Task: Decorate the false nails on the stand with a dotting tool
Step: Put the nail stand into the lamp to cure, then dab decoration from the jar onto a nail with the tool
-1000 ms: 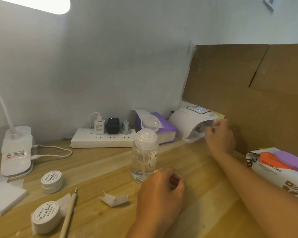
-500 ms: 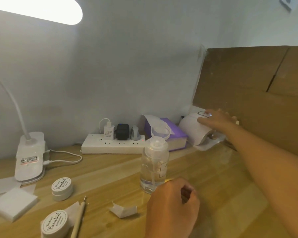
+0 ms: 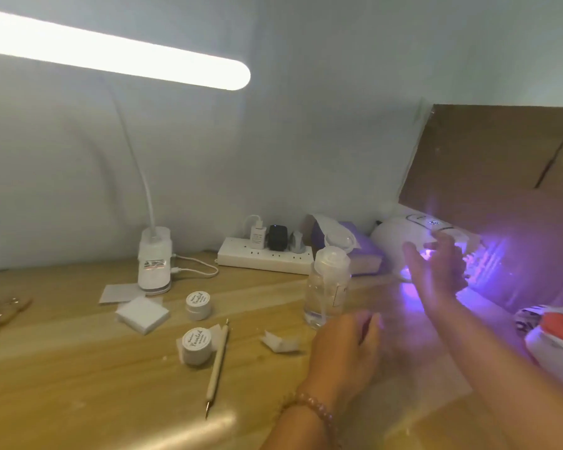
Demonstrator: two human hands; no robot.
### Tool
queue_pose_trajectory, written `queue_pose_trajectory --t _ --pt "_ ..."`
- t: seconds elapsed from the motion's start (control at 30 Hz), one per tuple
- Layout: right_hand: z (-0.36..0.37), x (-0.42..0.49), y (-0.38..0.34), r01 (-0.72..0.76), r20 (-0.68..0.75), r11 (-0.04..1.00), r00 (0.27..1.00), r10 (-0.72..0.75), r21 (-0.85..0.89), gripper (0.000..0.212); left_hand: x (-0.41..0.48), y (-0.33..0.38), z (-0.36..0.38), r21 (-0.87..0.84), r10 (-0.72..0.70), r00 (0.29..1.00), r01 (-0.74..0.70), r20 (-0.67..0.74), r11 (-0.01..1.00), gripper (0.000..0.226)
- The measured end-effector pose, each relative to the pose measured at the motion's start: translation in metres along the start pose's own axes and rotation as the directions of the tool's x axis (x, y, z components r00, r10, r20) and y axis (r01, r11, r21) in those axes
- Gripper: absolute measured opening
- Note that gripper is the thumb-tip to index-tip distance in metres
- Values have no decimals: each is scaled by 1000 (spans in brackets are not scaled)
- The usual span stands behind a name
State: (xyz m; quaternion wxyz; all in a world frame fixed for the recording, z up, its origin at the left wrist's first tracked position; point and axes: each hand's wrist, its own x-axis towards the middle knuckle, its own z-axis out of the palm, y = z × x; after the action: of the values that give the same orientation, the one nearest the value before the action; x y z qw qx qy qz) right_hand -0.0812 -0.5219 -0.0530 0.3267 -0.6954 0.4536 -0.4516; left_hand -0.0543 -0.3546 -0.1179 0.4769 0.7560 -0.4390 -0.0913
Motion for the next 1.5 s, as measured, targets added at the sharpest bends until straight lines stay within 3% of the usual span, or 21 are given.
queue_pose_trajectory --t 0.07,0.23,0.3,0.4,0.47,0.53,0.63,0.73,0.8,1.0,1.37,1.5 --pt "-4 -47 2 86 -127 975 990 -61 205 40 -9 5 -6 -27 9 1000 -8 25 1000 43" --pt "-12 -118 -21 154 -116 897 986 -116 414 20 -47 24 -34 -213 -49 994 69 99 975 34" --pt "-9 -141 -33 182 -87 880 983 -160 439 18 -72 24 -59 -159 -2 997 14 76 987 32" --pt "10 -179 -52 118 194 921 960 -202 371 11 -108 10 -114 59 37 999 -36 -28 998 34" --pt "28 -204 -57 79 491 978 855 -167 193 13 -128 -13 -160 258 2 985 44 -172 965 31" --pt "43 -227 -55 132 646 991 756 -104 5 10 -149 -43 -211 354 -121 918 263 -377 898 25" --pt "45 -244 -54 297 626 933 772 -109 -204 17 -186 -93 -287 272 -336 684 619 -647 737 22" --pt "43 -247 -59 324 617 923 776 -133 -209 24 -218 -135 -342 279 -441 520 819 -731 502 52" --pt "46 -249 -61 339 636 919 759 -141 -201 28 -222 -151 -362 265 -456 475 853 -753 450 67" --pt "49 -250 -60 427 683 891 697 -217 -153 19 -196 -171 -380 270 -440 520 814 -732 513 77" --pt "52 -253 -64 448 694 882 682 -232 -145 17 -199 -170 -381 154 -436 528 747 -729 647 52" --pt "48 -253 -65 454 679 884 683 -268 -109 7 -212 -163 -373 238 -424 621 707 -659 665 32"
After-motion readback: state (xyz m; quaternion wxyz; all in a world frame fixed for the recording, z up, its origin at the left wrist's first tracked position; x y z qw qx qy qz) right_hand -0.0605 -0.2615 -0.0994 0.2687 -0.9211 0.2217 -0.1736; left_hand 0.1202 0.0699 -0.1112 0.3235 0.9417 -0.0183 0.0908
